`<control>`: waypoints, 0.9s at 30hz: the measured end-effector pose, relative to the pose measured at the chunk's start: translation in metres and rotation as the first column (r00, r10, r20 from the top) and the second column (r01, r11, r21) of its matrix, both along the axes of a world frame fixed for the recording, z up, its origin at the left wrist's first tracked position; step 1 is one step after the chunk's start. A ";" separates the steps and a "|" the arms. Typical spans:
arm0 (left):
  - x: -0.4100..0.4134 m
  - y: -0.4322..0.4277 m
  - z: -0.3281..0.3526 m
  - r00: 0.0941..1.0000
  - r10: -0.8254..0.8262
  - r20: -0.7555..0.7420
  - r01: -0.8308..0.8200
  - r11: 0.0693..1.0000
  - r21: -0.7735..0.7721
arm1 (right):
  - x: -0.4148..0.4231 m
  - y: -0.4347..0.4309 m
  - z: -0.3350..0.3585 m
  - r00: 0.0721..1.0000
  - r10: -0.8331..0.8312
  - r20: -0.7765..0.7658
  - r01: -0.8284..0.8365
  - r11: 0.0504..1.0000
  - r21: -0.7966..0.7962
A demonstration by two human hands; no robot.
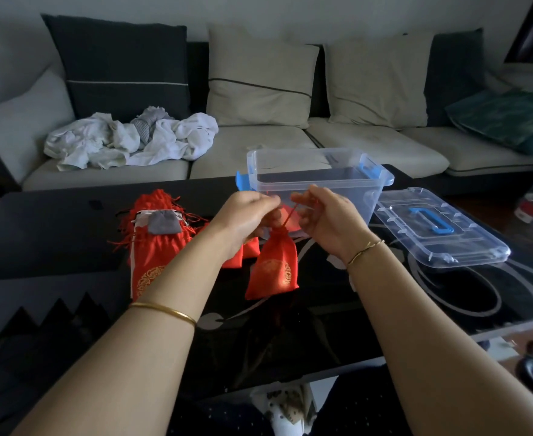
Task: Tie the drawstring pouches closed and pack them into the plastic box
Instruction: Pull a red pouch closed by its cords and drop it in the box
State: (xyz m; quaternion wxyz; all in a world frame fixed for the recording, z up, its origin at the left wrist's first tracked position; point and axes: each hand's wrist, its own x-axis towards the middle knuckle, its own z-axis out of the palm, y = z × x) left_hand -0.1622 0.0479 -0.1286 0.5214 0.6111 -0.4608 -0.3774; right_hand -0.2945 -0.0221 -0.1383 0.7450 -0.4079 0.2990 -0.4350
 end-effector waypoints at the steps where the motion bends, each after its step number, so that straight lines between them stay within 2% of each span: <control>1: 0.000 0.000 0.000 0.999 -0.021 0.042 0.021 1.000 0.010 | 0.001 0.004 0.005 0.999 -0.011 -0.038 0.008 0.997 -0.076; 4: 0.000 0.000 0.003 0.985 -0.059 0.165 0.057 0.998 0.018 | 0.005 0.012 0.013 0.987 -0.023 -0.159 -0.020 0.965 -0.262; 6: -0.002 0.000 0.004 0.980 -0.059 0.190 0.057 0.998 0.015 | 0.006 0.014 0.014 0.969 -0.039 -0.244 -0.042 0.946 -0.320; 10: -0.004 0.000 0.001 0.993 -0.036 0.112 0.034 0.999 0.021 | 0.005 0.020 0.014 0.907 0.009 -0.422 -0.111 0.970 -0.217; 12: -0.003 0.000 0.001 0.998 -0.002 0.064 0.000 1.000 0.022 | 0.004 0.022 0.015 0.917 0.024 -0.399 -0.105 0.978 -0.181; 15: -0.002 0.000 0.000 0.995 0.072 0.067 -0.073 0.997 0.016 | 0.001 0.023 0.014 0.920 -0.004 -0.391 -0.112 0.955 -0.273; 17: -0.003 0.000 -0.001 0.990 0.107 0.087 -0.108 0.994 0.010 | 0.000 0.022 0.010 0.889 -0.060 -0.453 -0.137 0.911 -0.389; 20: -0.005 0.000 -0.001 0.987 0.139 0.080 -0.139 0.990 0.005 | 0.000 0.022 0.005 0.790 -0.209 -0.577 -0.205 0.797 -0.569; 27: -0.005 -0.001 -0.001 0.985 0.166 0.051 -0.167 0.986 0.014 | 0.001 0.021 0.001 0.717 -0.388 -0.578 -0.243 0.638 -0.730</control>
